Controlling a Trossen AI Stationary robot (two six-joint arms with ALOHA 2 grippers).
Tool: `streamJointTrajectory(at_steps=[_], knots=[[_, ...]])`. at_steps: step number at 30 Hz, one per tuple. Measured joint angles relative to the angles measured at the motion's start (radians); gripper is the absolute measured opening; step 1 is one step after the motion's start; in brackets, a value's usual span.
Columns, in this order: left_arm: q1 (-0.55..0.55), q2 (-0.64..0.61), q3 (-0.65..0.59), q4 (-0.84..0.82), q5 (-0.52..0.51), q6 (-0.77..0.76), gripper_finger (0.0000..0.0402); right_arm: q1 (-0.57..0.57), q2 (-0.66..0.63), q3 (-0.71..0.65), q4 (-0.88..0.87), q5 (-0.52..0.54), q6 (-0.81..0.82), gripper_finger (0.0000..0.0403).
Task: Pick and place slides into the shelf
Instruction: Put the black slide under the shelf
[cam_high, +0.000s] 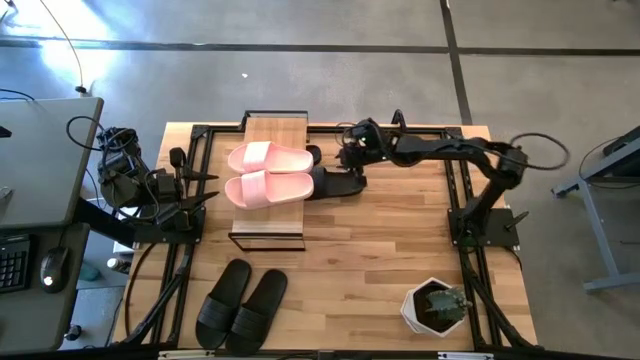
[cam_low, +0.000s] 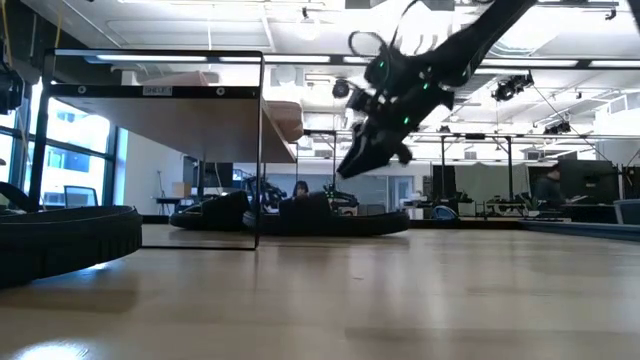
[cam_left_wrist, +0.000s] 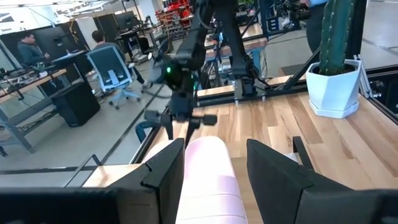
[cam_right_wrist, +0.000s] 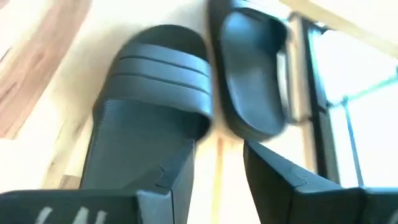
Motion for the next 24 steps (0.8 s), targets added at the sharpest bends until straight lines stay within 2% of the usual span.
streamJointTrajectory(at_steps=[5, 9, 14, 17, 24], knots=[[0.000, 0.000, 0.000, 0.000, 0.003, 0.000, 0.0156, 0.002, -0.128, 0.000, -0.167, 0.132, 0.121, 0.0115], [0.000, 0.000, 0.000, 0.000, 0.003, 0.000, 0.0156, 0.000, -0.220, 0.000, -0.344, 0.125, 0.288, 0.0092], [0.000, 0.000, 0.000, 0.001, 0.002, 0.000, 0.0156, 0.002, -0.279, -0.037, -0.477, 0.115, 0.438, 0.0034], [0.000, 0.000, 0.000, 0.000, 0.003, 0.000, 0.0156, 0.002, -0.287, -0.113, -0.472, 0.116, 0.504, 0.0005], [0.000, 0.000, 0.000, 0.000, 0.003, 0.000, 0.0156, 0.001, -0.286, -0.303, -0.255, 0.173, 0.650, 0.0002]])
